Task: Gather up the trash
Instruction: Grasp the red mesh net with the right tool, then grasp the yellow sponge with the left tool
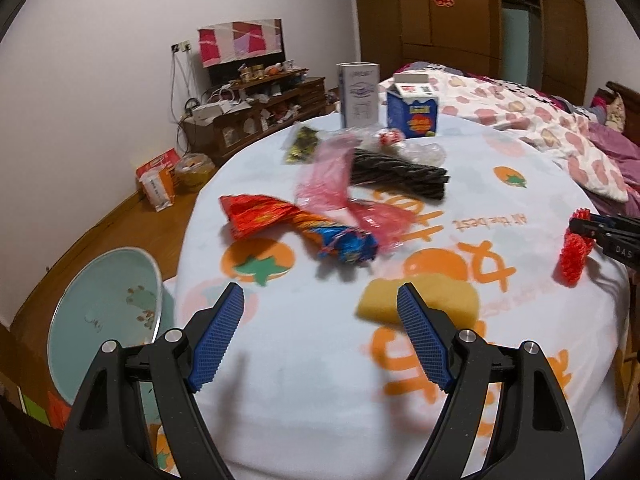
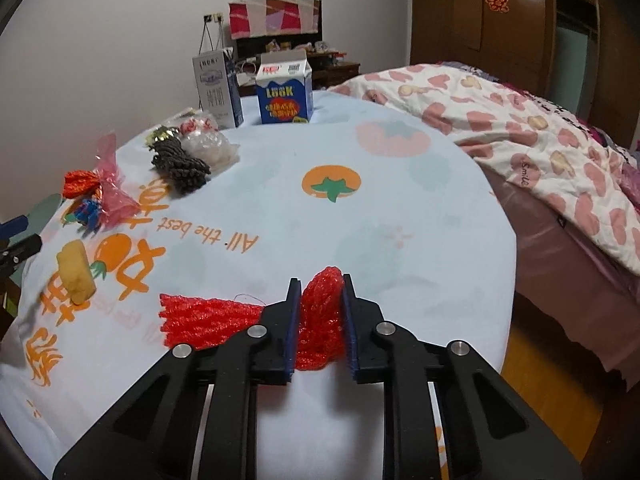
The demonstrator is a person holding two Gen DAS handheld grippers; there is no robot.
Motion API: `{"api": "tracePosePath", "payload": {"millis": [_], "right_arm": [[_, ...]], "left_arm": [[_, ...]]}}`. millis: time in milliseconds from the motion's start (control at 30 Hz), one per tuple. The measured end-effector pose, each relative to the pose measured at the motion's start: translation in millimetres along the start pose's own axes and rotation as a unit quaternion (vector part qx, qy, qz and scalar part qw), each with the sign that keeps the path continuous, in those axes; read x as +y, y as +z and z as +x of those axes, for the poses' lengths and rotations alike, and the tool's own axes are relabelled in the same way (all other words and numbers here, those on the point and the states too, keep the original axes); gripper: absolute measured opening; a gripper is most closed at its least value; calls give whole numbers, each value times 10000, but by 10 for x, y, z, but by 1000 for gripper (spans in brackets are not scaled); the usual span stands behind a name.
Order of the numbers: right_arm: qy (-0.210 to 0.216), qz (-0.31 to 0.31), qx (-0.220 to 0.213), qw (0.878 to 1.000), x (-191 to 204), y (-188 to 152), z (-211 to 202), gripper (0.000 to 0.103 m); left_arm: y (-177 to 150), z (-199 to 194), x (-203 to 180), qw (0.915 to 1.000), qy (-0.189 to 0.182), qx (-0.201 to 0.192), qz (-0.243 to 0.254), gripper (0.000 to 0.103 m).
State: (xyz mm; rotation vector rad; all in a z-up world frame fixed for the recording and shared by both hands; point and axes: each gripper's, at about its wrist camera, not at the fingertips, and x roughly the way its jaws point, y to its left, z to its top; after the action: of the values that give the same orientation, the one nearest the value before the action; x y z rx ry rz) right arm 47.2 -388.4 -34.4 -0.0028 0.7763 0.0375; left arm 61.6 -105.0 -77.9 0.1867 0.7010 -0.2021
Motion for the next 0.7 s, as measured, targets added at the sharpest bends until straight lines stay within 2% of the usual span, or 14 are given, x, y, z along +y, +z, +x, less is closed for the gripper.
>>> {"api": "tracePosePath", "payload": {"millis": [100, 167, 233, 300, 367, 400, 467, 533, 567, 700], "right_arm": [[104, 95, -27, 9999, -41, -17, -28, 18], [152, 159, -50, 9997, -52, -33, -24, 19], [197, 186, -66, 9996, -40, -42, -21, 19], [231, 209, -86, 9995, -28, -55, -14, 19], [270, 225, -100, 9993, -16, -61, -6, 19], [296, 231, -109, 9992, -7, -60, -8, 19], [355, 219, -149, 9990, 27, -54, -27, 19], [394, 188, -207, 9988, 78, -46, -61, 19], [406, 173, -231, 9988, 100, -37, -74, 19], [508, 160, -373, 9979, 199, 49, -162, 19]], "left_arm": [[40, 104, -119, 9998, -118, 96, 162, 75], [49, 232, -161, 9992, -194, 299, 188, 59], [51, 345, -239, 9979, -349, 478, 269, 52], [39, 394, -319, 9969, -411, 508, 439, 45], [24, 408, -350, 9954, -612, 554, 482, 26], [17, 398, -365, 9952, -620, 529, 536, 25], [3, 380, -381, 9946, -675, 522, 591, 11], [3, 346, -377, 9947, -684, 495, 591, 7], [10, 321, -361, 9947, -718, 476, 561, 2], [65, 149, -225, 9961, -710, 258, 459, 0]]}}
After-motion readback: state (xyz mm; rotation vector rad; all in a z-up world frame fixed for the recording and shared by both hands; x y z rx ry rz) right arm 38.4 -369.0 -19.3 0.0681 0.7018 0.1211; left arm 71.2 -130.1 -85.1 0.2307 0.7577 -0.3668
